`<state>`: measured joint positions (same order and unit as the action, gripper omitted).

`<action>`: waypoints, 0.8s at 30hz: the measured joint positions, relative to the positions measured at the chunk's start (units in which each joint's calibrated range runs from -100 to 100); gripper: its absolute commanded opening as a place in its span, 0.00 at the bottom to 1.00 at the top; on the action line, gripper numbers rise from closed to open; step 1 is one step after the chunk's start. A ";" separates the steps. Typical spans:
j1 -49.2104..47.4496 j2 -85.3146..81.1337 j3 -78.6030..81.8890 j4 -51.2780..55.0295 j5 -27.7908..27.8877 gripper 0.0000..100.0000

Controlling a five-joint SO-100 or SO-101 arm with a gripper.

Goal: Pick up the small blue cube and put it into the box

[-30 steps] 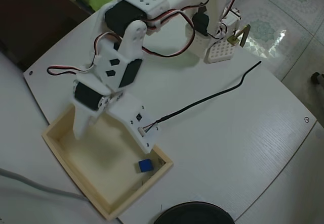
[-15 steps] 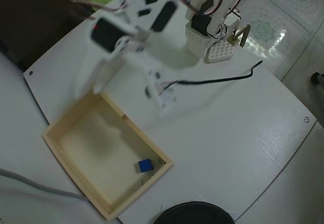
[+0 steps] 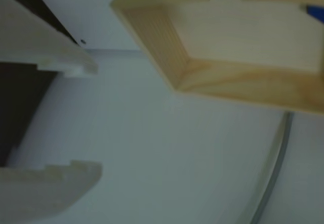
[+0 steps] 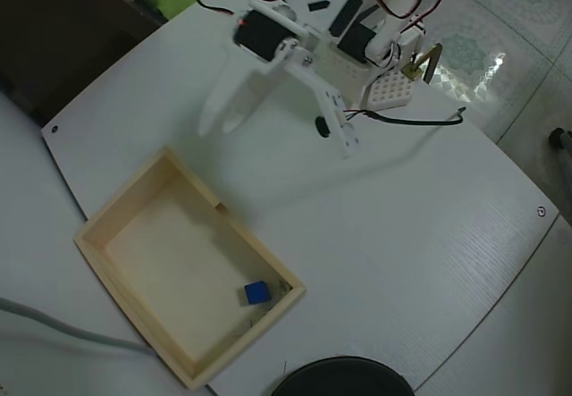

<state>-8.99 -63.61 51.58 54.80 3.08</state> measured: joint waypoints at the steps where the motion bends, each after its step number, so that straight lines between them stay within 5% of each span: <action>1: 0.00 -1.35 1.72 0.00 0.00 0.16; 24: 0.00 -32.50 37.19 -3.24 0.00 0.16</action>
<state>-8.99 -96.11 88.78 51.56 3.08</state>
